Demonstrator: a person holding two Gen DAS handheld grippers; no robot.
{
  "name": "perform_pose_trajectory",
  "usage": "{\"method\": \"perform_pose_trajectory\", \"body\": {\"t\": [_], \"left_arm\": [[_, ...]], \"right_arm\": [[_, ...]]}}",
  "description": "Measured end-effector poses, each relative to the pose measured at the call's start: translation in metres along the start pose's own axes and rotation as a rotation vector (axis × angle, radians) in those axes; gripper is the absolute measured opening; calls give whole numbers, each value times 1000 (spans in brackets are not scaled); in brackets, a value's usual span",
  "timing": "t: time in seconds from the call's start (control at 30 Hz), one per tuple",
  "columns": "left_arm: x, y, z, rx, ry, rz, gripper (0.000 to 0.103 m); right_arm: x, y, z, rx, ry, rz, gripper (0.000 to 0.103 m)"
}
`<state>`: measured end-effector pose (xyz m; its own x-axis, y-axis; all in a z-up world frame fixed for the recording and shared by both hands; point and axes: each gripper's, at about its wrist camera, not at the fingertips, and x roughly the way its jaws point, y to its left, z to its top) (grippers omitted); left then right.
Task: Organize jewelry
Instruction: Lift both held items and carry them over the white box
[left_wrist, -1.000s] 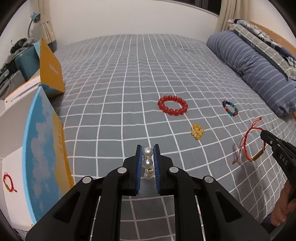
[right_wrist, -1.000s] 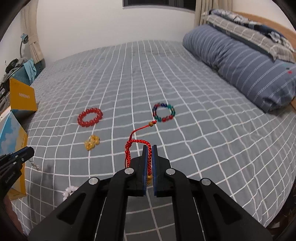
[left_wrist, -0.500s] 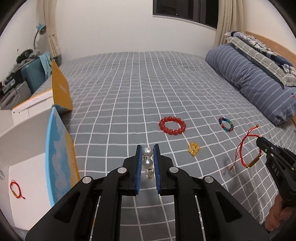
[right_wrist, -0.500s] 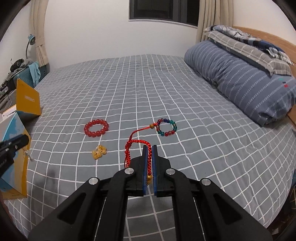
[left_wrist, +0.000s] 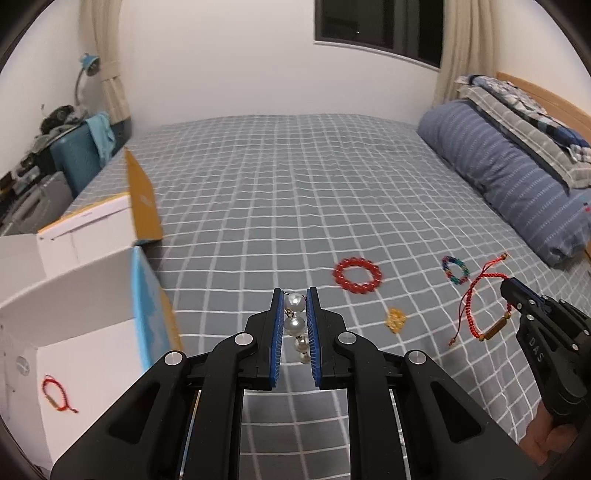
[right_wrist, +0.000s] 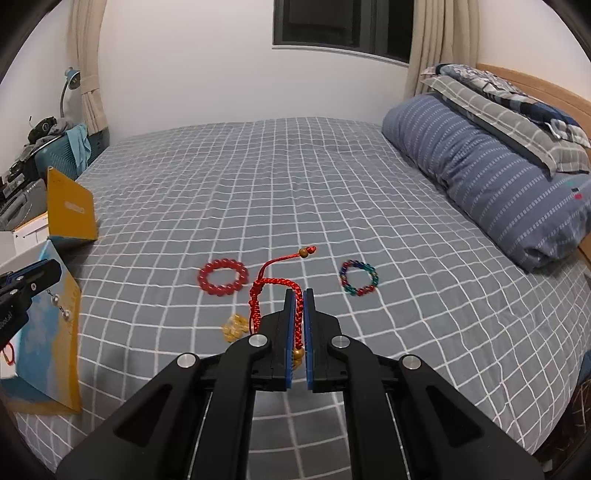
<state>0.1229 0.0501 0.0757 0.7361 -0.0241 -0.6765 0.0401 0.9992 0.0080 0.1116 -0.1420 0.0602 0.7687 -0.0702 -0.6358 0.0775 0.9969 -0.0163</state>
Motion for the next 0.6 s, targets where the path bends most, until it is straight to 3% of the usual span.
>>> {"method": "perform_pose_trajectory", "body": {"t": [0.37, 0.6], "left_arm": [[-25, 81, 5, -90, 16, 42, 12], [-56, 142, 0, -148, -8, 128, 12]], "right_arm": [[-20, 79, 30, -61, -38, 70, 4], [-40, 144, 39, -117, -63, 149, 4]]}}
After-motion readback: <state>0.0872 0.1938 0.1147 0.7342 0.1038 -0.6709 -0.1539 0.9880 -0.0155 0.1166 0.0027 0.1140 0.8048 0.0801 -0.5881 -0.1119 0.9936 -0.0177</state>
